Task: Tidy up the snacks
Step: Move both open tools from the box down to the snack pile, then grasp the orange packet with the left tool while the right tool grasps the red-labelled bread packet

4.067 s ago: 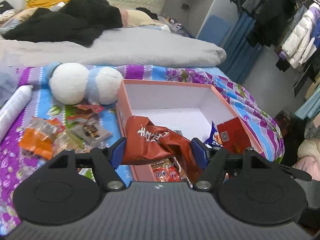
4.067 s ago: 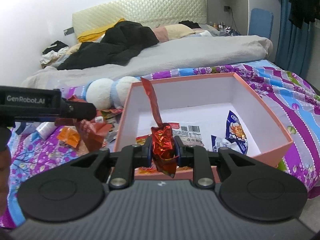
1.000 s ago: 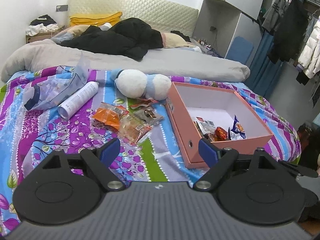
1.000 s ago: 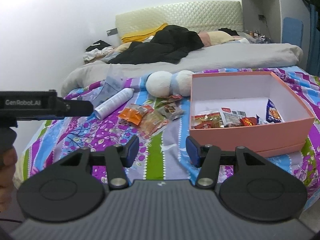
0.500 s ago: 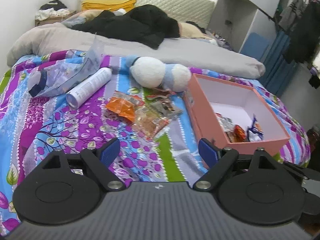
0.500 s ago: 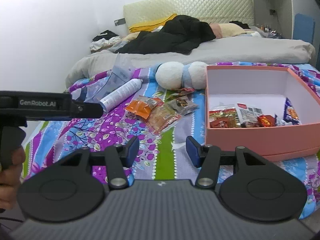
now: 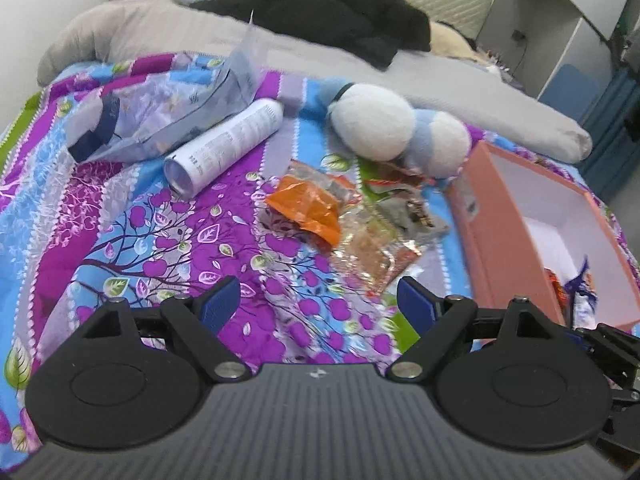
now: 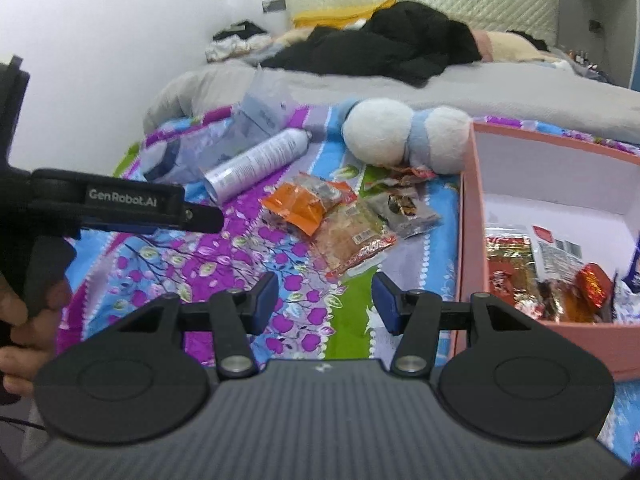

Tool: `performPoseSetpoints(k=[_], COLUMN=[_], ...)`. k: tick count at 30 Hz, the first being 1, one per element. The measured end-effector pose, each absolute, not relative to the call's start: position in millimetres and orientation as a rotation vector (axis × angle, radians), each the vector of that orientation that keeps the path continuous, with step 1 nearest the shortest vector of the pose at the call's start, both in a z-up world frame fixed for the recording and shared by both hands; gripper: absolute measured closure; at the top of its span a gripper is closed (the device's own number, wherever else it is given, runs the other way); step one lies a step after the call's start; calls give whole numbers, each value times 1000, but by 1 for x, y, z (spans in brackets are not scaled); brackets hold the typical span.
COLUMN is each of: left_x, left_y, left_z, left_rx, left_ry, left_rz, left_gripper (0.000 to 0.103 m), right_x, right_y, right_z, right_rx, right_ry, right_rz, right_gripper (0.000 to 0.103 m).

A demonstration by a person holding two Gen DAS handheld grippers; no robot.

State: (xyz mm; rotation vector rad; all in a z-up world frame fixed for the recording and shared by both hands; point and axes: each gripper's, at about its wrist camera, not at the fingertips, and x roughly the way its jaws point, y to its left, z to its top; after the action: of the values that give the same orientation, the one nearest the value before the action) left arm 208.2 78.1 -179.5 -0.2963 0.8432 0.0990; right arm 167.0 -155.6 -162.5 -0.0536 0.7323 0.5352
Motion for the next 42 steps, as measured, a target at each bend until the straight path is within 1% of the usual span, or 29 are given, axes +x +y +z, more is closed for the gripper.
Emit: performPoseSetpoints(k=[8,9,10,11,12,13,20,22,26,29,34,35,39,40,41,42], left_x=[275,283,292,301,310,318,364,369,385,397,411,413,409,407,405,403], left_y=[97,98,99,98,99,100,102,100,94,88,85,86,89,90,91,93], left_z=[-218,-223,-228,-232,-238,-241,-263,-265,-271,-280,-298,-302,-305,-304,-303,-301], left_rx=[-262,-252,-234,-218,-206,-202,-159,-134,-100,-63,-1,-4,-5,-11,-18,-26], left_ry=[916,923,934,941,944,947,955,926,907,909,954,965,948,945,941,938], left_rz=[48,41,44,48,45,36,-31,-107,-120,-107,-82,-81,-84,-82,-81,-79], left_gripper=[15,14,11,9,8,7,6,6,6,6,6,6,8,13,15,16], right_x=[224,232,240,247,254,260,296,304,318,325,328,328,329,331,332,331], right_y=[-133,-130,-126,-123,-119,-116,-84,-76,-73,-66,-61,-62,-62,-62,-63,-63], right_z=[-199,-204,-209,-214,-219,-224,-253,-258,-261,-271,-281,-283,-285,-286,-285,-284], right_rx=[-109,-117,-123,-130,-138,-151,-268,-333,-328,-391,-434,-427,-403,-386,-367,-365], right_ry=[797,810,823,832,839,840,869,866,861,876,843,843,868,886,896,896], right_rz=[509,514,520,525,528,535,556,546,561,579,613,624,640,646,650,651], right_gripper=[49,48,38,32,22,21,21,21,20,20,10,9,10,14,17,22])
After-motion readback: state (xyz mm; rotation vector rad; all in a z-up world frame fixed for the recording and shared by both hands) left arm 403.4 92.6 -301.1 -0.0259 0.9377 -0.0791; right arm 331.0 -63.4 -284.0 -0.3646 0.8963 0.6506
